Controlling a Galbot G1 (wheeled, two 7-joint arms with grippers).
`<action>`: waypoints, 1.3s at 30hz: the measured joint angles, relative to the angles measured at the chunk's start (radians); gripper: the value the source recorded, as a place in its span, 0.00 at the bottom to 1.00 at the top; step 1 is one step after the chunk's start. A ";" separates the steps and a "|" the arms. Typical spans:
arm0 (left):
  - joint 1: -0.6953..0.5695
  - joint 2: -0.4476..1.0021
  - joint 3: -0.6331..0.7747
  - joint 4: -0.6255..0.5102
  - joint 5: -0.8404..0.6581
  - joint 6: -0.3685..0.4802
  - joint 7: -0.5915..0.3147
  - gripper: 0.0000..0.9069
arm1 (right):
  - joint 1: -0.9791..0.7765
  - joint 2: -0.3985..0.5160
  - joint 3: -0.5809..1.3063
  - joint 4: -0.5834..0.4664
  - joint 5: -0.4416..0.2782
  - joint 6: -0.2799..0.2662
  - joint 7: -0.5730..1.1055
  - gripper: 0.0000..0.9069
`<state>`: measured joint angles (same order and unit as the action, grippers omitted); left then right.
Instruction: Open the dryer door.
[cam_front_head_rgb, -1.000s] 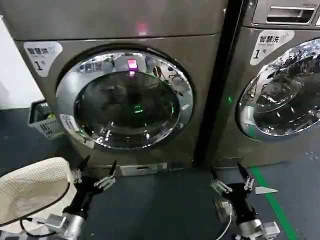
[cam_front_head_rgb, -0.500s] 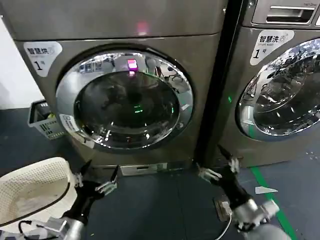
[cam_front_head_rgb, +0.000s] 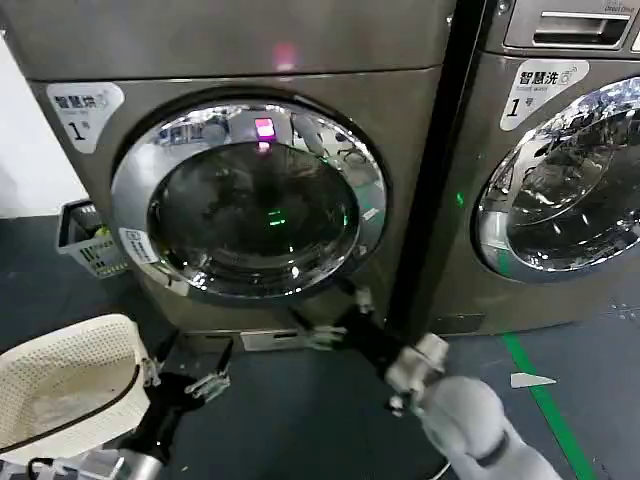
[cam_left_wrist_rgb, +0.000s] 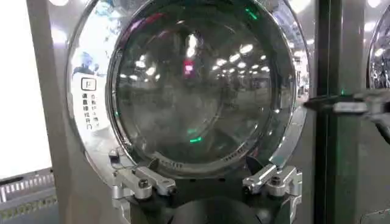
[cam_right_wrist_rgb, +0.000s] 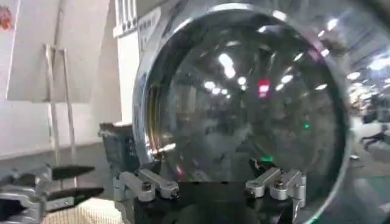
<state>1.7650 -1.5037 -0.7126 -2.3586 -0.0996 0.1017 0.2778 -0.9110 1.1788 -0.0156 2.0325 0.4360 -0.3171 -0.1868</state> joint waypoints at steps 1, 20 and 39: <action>0.002 0.000 -0.001 -0.003 -0.003 0.002 -0.001 1.00 | 0.024 0.009 -0.018 -0.012 0.002 -0.004 0.001 1.00; 0.035 -0.002 -0.032 -0.006 -0.006 0.005 0.000 1.00 | 0.250 0.111 -0.159 -0.187 0.024 0.001 -0.013 1.00; 0.044 -0.006 -0.047 0.005 -0.008 -0.006 -0.004 1.00 | 0.353 0.243 -0.251 -0.357 -0.025 0.004 -0.020 1.00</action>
<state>1.8094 -1.5100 -0.7595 -2.3539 -0.1078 0.0960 0.2736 -0.5583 1.4219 -0.2663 1.6752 0.4109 -0.3130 -0.2071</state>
